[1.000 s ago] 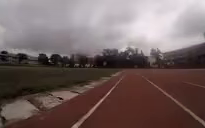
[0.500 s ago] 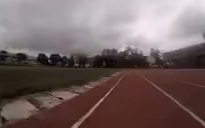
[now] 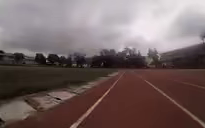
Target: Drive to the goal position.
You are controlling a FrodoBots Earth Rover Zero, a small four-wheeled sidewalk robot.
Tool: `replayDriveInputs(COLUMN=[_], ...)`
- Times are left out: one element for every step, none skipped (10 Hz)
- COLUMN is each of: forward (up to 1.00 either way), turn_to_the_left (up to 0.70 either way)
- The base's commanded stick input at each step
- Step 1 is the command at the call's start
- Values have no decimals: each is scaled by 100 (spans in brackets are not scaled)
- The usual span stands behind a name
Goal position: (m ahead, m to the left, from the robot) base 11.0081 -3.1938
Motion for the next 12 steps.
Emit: replayDriveInputs(forward=[0,0,0,0,0,0,0,0,0,0,0,0], turn_to_the_left=[-70,-70,-70,-70,-70,-70,-70,-70,-70,-70,-57,-58])
